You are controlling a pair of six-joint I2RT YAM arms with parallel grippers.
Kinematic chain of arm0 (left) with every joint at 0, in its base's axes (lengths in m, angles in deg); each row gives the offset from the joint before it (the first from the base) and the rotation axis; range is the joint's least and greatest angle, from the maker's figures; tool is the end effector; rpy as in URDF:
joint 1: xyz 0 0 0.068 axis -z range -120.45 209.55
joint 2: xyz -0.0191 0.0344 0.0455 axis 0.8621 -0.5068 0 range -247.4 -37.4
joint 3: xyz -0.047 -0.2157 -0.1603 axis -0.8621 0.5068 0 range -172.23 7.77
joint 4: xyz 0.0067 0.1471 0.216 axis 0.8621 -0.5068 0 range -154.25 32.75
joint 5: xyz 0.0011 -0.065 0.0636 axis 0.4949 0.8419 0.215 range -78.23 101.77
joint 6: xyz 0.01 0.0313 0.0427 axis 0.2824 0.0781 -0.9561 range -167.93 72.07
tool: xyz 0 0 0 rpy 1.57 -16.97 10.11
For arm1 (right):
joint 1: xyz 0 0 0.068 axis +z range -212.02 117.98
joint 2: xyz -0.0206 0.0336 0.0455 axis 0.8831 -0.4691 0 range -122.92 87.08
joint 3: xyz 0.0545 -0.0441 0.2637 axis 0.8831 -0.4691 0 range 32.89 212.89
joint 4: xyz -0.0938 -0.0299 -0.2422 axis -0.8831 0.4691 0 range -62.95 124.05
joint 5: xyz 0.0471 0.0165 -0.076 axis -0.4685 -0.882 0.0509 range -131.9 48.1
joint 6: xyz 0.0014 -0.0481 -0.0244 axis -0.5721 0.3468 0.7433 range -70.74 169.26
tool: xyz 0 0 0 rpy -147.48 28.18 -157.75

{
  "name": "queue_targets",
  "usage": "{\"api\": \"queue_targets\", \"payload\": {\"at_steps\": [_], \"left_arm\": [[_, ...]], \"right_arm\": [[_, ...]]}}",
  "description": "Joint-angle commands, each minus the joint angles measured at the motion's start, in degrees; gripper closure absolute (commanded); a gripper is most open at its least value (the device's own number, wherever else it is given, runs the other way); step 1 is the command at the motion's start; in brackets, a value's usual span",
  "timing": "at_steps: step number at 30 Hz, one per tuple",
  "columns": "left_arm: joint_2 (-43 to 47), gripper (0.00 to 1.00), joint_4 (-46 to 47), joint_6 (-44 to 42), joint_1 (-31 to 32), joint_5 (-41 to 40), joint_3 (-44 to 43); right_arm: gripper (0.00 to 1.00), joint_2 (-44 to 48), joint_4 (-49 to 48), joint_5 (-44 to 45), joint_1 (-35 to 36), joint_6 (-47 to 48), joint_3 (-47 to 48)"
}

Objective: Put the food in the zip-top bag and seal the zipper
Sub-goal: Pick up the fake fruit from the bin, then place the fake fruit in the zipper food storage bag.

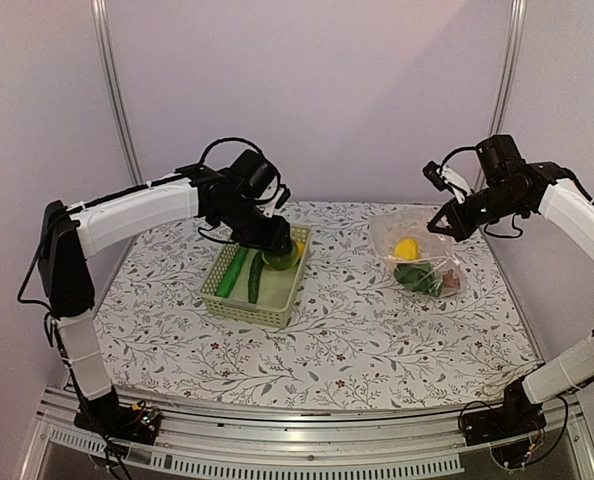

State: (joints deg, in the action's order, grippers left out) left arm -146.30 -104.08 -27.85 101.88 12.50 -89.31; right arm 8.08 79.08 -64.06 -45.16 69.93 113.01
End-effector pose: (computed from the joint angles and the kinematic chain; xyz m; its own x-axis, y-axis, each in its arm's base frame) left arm 0.3062 -0.2796 0.2782 -0.8258 0.2880 -0.4848 0.4204 0.8874 -0.1889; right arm 0.2649 0.0944 0.3544 -0.5198 -0.4991 -0.6933 -0.7264 0.6853 0.0513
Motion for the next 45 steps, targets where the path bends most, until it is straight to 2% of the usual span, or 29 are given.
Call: {"api": "queue_targets", "payload": {"at_steps": [1, 8, 12, 16, 21, 25, 34, 36, 39, 40, 42, 45], "left_arm": [[4.32, 0.55, 7.71, -0.52, 1.8, 3.53, -3.77], [8.43, 0.56, 26.02, -6.92, 9.69, 1.74, -1.81], [9.47, 0.56, 39.23, -7.17, 12.6, 4.82, 3.02], [8.71, 0.56, 48.33, -8.67, 15.24, 8.36, 5.03], [4.41, 0.55, 48.45, -10.75, 16.79, 10.25, 1.95], [-0.44, 0.56, 42.07, -12.78, 17.36, 6.62, -2.66], [-8.69, 0.56, 34.16, -15.83, 17.69, -0.53, -8.81], [-10.98, 0.48, 33.17, -15.61, 17.7, -3.73, -11.49], [-14.53, 0.22, 32.64, -11.76, 17.77, -7.21, -17.8], [-15.18, 0.17, 32.61, -11.02, 17.74, -7.4, -19.8], [-14.97, 0.12, 33.98, -10.27, 17.78, -7.66, -21.92], [-11.47, 0.08, 38.75, -10.05, 17.96, -7.69, -18.68]], "right_arm": [[1.0, 1.07, 0.87, -2.66, 0.4, 0.78, 0.65], [1.0, 0.22, 2.41, -4.96, 2.4, 1.42, 1.81], [1.0, -0.64, 3.27, -6.13, 3.15, 1.7, 3.01], [1.0, -1.65, 3.91, -7.68, 3.31, 1.51, 4.34], [1.0, -2.68, 4.6, -9.64, 3.42, 1.2, 5.59], [1.0, -2.93, 4.71, -10.14, 3.36, 0.99, 5.93], [1.0, -3.17, 6.14, -9.98, 3.36, 0.33, 7.37], [1.0, -3.1, 6.0, -10.09, 3.41, 0.51, 7.26], [1.0, -3.32, 6.03, -10.59, 3.4, 0.47, 7.73], [1.0, -3.59, 6.14, -10.55, 3.41, 0.3, 8.14], [1.0, -3.91, 6.26, -10.26, 3.43, 0.13, 8.98], [1.0, -4.37, 6.12, -9.21, 3.38, -0.17, 9.44]]}}
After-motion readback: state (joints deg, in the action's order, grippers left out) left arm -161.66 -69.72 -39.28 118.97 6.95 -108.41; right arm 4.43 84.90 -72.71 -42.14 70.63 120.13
